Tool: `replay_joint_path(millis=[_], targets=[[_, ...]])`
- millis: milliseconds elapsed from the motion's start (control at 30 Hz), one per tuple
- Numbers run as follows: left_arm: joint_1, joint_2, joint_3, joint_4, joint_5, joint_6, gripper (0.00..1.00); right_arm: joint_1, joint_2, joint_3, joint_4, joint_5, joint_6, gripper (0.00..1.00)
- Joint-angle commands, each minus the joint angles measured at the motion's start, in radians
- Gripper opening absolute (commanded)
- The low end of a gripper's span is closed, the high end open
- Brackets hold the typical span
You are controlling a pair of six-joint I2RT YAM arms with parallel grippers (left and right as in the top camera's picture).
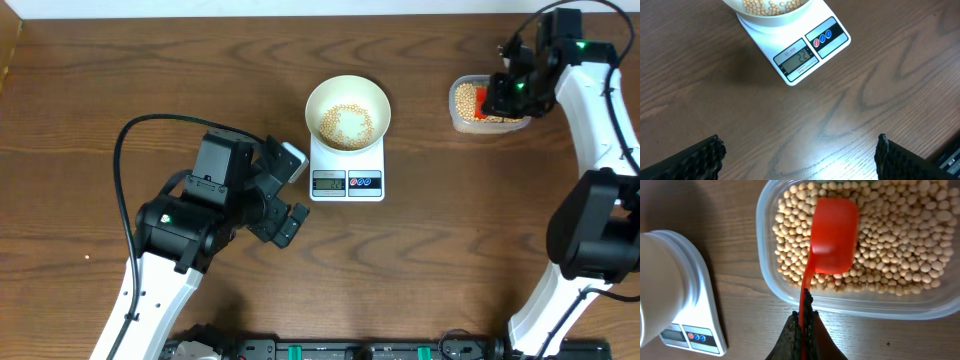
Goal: Scoop item into bowl and weigh 50g on scale
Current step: 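Dip the scoop into the soybeans again and fill it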
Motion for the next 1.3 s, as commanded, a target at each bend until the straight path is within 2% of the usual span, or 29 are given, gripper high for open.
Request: replay_joint_path(millis=[0, 500, 800, 1267], targets=[[-0.003, 0.005, -0.008, 0.0, -0.003, -0.009, 0.98, -0.039, 0.015, -0.006, -0.02, -0.148, 0.009, 0.01], [-0.003, 0.005, -0.008, 0.0, -0.003, -0.009, 0.98, -0.224, 0.015, -0.006, -0.097, -0.329, -0.124, 0.01], [-0.003, 0.005, -0.008, 0.0, -0.003, -0.009, 0.98, -0.293, 0.015, -0.006, -0.088, -0.397, -0.129, 0.01], [-0.003, 0.005, -0.008, 0.0, -0.003, -0.009, 0.98, -0.328, 0.015, -0.006, -0.089, -0.563, -0.166, 0.01]])
